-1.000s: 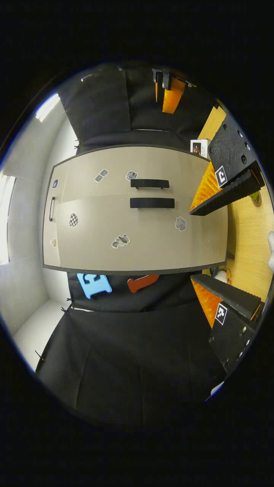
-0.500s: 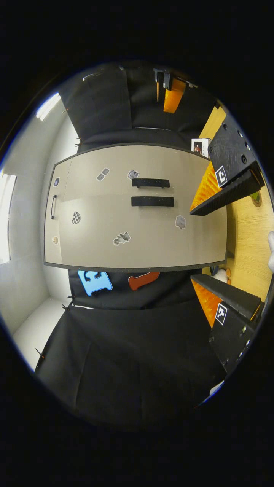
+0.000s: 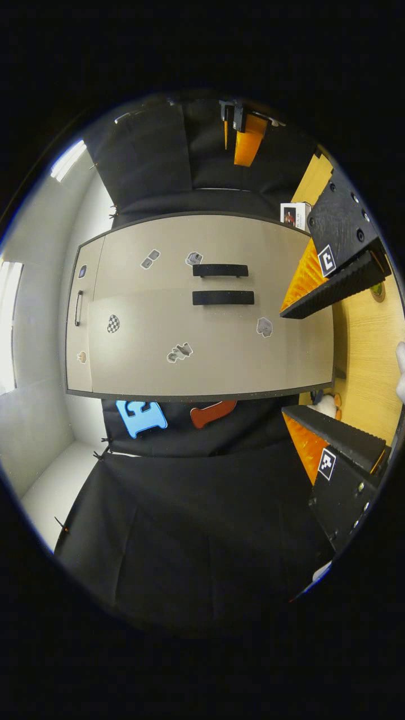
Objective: Grasp the bottle in the cabinet with the left hand and place it on the coaster, then close the right door with the right hand and the left door with the left hand.
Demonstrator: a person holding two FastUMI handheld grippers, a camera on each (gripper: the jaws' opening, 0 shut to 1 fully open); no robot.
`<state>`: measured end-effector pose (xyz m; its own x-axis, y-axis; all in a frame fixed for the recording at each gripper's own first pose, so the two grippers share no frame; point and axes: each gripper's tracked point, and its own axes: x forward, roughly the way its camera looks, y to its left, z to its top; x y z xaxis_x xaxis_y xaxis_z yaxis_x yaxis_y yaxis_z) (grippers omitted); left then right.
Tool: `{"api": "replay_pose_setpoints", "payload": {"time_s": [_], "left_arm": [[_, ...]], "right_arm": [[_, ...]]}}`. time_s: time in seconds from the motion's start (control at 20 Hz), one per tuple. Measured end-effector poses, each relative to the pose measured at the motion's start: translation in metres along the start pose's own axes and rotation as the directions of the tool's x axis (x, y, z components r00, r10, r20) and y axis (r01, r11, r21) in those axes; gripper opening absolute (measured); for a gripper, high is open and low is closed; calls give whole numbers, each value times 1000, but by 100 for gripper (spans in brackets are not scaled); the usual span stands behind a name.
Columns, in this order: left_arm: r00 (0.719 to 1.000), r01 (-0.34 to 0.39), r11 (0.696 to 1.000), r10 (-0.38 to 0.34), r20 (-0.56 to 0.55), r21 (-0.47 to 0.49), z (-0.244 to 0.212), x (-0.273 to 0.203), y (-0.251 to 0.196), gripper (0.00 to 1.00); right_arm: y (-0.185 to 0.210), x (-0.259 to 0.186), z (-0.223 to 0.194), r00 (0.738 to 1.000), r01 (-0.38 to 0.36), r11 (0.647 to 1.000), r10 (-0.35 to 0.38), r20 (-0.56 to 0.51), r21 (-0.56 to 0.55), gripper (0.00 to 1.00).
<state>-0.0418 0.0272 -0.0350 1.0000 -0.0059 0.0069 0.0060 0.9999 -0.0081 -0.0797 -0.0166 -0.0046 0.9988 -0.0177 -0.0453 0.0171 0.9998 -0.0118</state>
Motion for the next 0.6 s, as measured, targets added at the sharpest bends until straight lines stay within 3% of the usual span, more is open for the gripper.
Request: {"api": "replay_pose_setpoints", "payload": {"time_s": [0.6], "left_arm": [[1000, -3, 1000, 3, -10, -8, -3, 4, -3, 94]], "right_arm": [[0, 6, -2, 1000, -7, 1000, 7, -15, -7, 81]]}}
